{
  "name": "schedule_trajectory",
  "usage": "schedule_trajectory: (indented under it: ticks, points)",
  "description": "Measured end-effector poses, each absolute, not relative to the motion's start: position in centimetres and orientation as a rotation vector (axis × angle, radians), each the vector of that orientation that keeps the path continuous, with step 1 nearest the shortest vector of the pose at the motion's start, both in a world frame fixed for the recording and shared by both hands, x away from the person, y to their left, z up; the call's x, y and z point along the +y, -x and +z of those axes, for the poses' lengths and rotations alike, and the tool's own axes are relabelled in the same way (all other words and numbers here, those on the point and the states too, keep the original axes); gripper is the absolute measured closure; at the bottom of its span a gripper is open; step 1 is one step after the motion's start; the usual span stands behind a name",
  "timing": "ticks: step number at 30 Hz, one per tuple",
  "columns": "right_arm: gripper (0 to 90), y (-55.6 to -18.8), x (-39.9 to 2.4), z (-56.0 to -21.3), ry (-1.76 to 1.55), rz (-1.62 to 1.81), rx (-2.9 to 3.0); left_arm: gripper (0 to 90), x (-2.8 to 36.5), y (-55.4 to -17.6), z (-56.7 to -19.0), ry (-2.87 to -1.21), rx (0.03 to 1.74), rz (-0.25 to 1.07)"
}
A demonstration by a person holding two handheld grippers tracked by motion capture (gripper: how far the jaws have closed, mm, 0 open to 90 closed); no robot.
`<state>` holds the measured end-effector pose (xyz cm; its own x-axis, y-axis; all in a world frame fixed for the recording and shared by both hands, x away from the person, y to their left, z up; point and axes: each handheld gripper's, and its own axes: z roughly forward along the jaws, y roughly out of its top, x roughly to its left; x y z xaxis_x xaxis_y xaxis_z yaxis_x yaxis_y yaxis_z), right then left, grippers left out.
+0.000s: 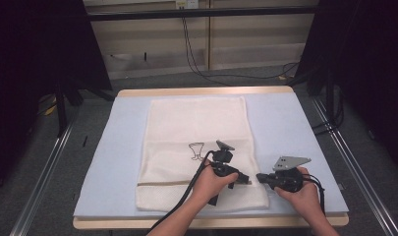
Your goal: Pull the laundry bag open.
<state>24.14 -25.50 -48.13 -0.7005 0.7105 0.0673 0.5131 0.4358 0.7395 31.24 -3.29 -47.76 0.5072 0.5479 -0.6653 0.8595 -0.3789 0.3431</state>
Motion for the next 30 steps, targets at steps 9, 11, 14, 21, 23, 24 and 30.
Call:
schedule_trajectory:
  ticks: [9, 11, 14, 21, 23, 24, 30]
  points:
    - [90.0, -24.2, -25.5, -48.2, -1.06, 1.138, 2.438, 81.1, -4.2, -31.1, -48.3, -2.067, 1.163, -0.622]
    - [90.0, -24.2, -25.5, -48.2, -1.067, 1.134, 2.438, 84.7, -4.1, -31.1, -48.3, -2.074, 1.16, -0.633]
    - [90.0, -24.2, -25.5, -48.3, -1.056, 1.133, 2.438, 87.0, -4.1, -31.1, -48.3, -2.064, 1.154, -0.643]
    - [90.0, -24.1, -25.3, -48.3, -1.037, 1.106, 2.452, 87.2, -3.4, -31.3, -47.9, -2.084, 1.167, -0.627]
    - [90.0, -24.1, -25.2, -48.2, -1.028, 1.087, 2.458, 87.3, -3.0, -31.4, -47.8, -2.078, 1.155, -0.638]
    - [90.0, -24.2, -25.2, -48.2, -1.028, 1.093, 2.459, 87.3, -2.9, -31.4, -47.7, -2.087, 1.152, -0.63]
    - [90.0, -24.1, -25.2, -48.3, -1.023, 1.099, 2.456, 87.3, -2.8, -31.4, -47.7, -2.071, 1.167, -0.632]
